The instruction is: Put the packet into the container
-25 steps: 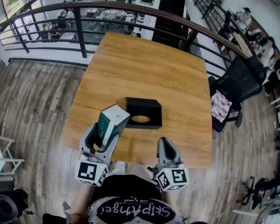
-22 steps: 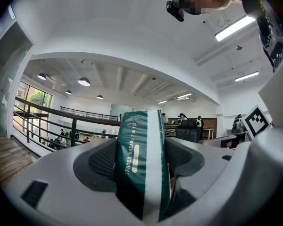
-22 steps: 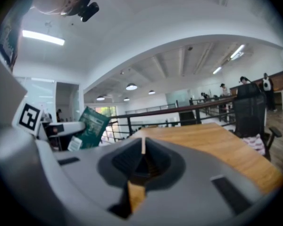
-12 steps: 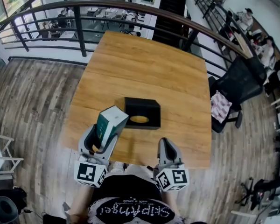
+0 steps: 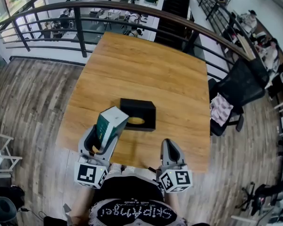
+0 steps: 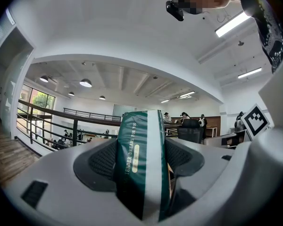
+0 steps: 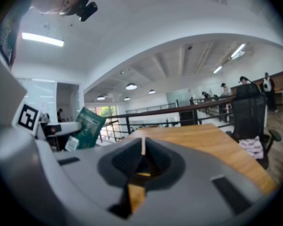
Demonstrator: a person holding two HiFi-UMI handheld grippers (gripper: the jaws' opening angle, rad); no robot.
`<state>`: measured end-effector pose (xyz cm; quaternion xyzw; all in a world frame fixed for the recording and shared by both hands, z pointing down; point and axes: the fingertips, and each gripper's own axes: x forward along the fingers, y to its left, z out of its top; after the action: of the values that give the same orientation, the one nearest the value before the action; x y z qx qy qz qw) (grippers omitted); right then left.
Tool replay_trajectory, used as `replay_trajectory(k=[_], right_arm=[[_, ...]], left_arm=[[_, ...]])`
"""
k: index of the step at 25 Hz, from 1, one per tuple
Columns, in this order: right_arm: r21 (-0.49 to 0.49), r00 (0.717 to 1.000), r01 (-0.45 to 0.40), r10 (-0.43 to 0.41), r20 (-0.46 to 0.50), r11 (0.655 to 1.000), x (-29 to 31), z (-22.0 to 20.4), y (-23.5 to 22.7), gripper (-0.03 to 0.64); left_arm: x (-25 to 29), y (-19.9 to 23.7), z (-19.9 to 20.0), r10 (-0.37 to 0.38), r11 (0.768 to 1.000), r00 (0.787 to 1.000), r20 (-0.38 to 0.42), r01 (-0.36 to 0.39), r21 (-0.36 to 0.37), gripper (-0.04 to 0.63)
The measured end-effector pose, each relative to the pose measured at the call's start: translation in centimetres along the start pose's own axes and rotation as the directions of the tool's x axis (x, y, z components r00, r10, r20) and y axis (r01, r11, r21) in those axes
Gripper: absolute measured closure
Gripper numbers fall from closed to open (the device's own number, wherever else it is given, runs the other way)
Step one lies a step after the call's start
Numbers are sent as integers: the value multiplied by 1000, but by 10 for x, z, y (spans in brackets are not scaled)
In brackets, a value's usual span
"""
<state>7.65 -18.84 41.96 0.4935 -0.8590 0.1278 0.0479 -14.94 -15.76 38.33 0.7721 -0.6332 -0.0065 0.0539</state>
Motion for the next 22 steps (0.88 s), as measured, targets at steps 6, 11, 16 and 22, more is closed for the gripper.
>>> replay_trajectory(k=[6, 11, 16, 22], right_arm=[[12, 1000, -17, 17, -3, 1000, 0, 0, -4, 575], [19, 1000, -22, 22, 2, 1000, 0, 0, -3, 575], [30, 1000, -7, 7, -1, 1000, -2, -5, -8, 575], [34, 1000, 7, -7, 3, 999, -1, -5, -11, 575]], left_arm=[[-1, -6, 0, 9, 1000, 1000, -6, -9, 16, 252], [-4, -3, 1, 17, 999, 1000, -12, -17, 31, 252], [-6, 3, -5, 35, 999, 999, -22, -35, 30, 252], [-3, 6, -2, 13, 999, 1000, -20, -12, 53, 252]])
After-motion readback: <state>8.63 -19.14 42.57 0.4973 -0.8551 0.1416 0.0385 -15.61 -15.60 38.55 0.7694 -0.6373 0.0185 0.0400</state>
